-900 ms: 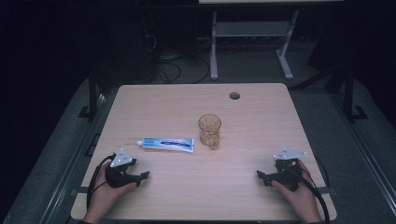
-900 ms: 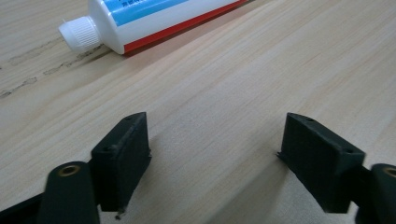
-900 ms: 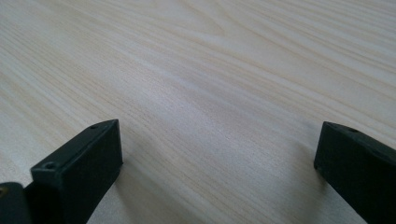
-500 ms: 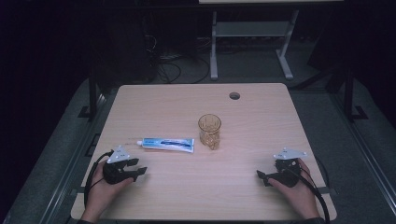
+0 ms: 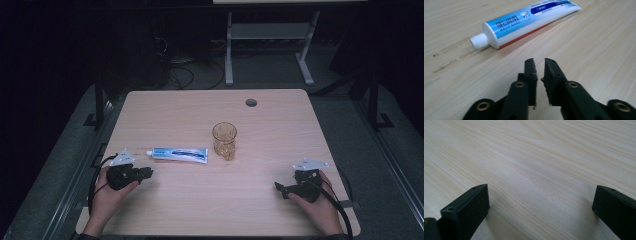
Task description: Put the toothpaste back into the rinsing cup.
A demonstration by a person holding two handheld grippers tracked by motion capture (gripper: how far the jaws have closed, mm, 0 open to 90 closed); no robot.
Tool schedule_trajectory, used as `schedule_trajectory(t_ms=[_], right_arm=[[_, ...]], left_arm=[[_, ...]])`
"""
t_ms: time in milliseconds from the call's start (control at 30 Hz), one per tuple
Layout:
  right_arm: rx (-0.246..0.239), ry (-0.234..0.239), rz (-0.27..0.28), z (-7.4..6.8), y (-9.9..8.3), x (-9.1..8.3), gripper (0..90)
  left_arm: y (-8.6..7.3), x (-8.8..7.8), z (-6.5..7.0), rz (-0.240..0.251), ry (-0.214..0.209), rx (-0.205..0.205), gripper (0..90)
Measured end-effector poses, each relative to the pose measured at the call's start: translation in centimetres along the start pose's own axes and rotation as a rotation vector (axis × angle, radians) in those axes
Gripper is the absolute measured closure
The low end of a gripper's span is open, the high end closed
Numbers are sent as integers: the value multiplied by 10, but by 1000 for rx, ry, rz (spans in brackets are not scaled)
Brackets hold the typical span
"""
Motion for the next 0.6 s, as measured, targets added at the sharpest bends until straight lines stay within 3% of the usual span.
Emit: schedule_trajectory(t_ms=[67,600], right_arm=[[0,0,0,0,0,0,4],[0,0,0,0,0,0,4]], left_arm=[[5,-2,-2,5,0,-13,895],[29,-2,-12,-1,-7,-9,900]])
Point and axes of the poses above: each handheld gripper's, and its own axes: x roughly forward along the jaws, y roughly out of its top, z roughly to its right, the point moved 10 cm from there along x, roughly forward along the jaws, and after that the axes turned 9 degrees about -y, right-handed, at the moved point
